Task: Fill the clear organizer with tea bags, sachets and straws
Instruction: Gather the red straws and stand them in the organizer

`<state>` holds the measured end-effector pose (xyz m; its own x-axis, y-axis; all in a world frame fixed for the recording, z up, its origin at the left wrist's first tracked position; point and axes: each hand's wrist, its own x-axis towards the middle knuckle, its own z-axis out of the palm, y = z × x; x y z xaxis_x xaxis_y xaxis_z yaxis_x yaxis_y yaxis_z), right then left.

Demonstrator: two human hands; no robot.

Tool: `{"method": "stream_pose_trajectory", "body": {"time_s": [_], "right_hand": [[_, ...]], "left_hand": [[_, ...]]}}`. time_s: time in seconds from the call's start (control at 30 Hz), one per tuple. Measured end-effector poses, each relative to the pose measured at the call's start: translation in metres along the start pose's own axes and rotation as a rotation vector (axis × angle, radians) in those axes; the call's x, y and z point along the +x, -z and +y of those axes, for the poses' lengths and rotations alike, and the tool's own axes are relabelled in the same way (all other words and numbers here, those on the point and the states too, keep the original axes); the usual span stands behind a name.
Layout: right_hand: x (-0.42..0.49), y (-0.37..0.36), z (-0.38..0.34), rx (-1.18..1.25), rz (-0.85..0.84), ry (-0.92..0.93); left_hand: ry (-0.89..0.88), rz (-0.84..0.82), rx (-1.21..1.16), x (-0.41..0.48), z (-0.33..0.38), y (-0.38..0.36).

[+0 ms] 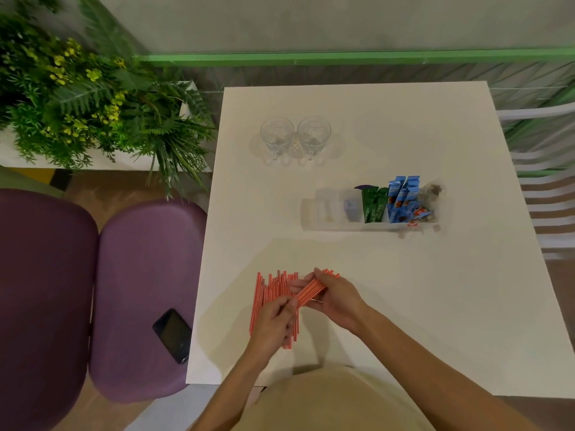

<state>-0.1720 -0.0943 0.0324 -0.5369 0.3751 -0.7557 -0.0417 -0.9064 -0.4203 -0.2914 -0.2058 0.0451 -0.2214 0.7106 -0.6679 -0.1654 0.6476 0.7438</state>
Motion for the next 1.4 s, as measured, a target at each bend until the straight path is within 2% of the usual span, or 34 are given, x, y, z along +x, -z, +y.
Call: {"method": "stream_pose_trajectory", "body": {"time_s": [0.27, 0.4, 0.5, 0.63, 0.73, 0.8, 0.9, 1.07, 1.4], "right_hand": [[-0.021, 0.027, -0.009, -0.178, -0.027, -0.123], [-0.031, 0.031, -0.006, -0.332, -0.068, -0.201], [-0.034, 0.029, 0.003, -0.437, -0.129, -0.179], [-0.031, 0.034, 0.014, -0.449, -0.079, -0.119], [-0.029, 0.040, 0.016, -0.430, -0.053, -0.108], [-0.029, 0.044, 0.015, -0.427, -0.040, -0.108], [-0.027, 0.050, 0.014, -0.429, -0.025, -0.106], [-0.028, 0.058, 0.010, -0.437, -0.003, -0.104], [-0.029, 0.064, 0.009, -0.451, 0.013, -0.105]], "left_hand": [[-0.028, -0.209, 0.187, 0.009, 0.000, 0.036], [-0.074, -0.257, 0.409, 0.009, -0.004, 0.040], [-0.110, -0.279, 0.440, 0.005, -0.006, 0.028], [-0.090, -0.184, 0.390, 0.003, -0.010, 0.020], [-0.042, -0.022, 0.367, 0.008, -0.012, 0.025], [-0.047, 0.126, 0.477, 0.015, -0.014, 0.032], [-0.039, 0.274, 0.806, 0.025, -0.014, 0.041], [0.067, 0.230, 1.049, 0.036, -0.010, 0.034], [0.050, 0.236, 1.099, 0.037, -0.014, 0.033]]}}
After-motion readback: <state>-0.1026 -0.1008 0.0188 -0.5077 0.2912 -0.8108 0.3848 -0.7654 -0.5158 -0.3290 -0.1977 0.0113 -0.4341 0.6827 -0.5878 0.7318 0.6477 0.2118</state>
